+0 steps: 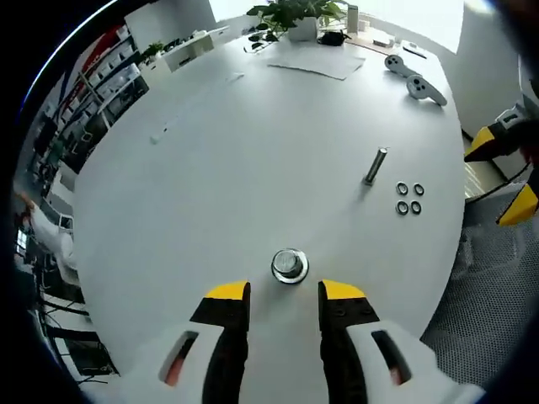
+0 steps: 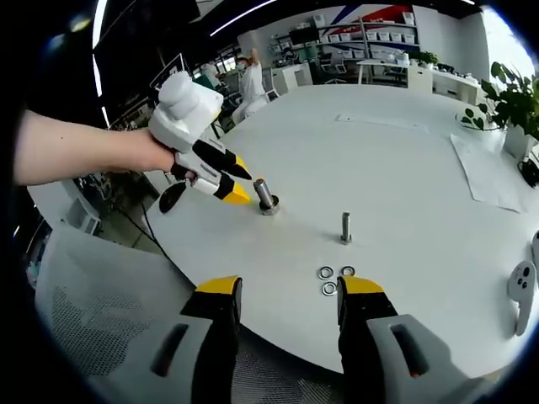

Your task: Place the washer onto the threaded stud by aligning its center hole with the stud, sliding it down to the base, and recovering from edge contact or off-axis alignment until the washer reaches the visible bottom stop.

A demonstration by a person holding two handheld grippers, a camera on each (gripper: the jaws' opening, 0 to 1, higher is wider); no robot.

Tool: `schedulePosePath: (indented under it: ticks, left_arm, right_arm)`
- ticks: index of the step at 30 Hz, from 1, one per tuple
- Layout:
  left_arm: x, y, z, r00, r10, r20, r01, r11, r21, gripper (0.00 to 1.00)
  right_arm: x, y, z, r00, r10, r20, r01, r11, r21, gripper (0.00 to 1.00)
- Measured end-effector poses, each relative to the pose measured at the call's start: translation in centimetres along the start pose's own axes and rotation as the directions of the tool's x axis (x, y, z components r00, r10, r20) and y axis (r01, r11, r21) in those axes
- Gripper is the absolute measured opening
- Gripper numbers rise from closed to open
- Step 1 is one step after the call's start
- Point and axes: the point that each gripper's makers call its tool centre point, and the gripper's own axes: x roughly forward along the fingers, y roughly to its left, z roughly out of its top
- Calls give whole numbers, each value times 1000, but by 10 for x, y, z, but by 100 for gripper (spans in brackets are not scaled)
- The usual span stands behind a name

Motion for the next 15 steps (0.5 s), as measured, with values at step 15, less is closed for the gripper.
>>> schedulePosePath:
  ticks: [15]
  left_arm:
    - [-70,-5,-46,982,130,139,-94,967,-235,30]
  right_arm:
    - [-2,3,2,1000,10,12,-10,1000,-7,48]
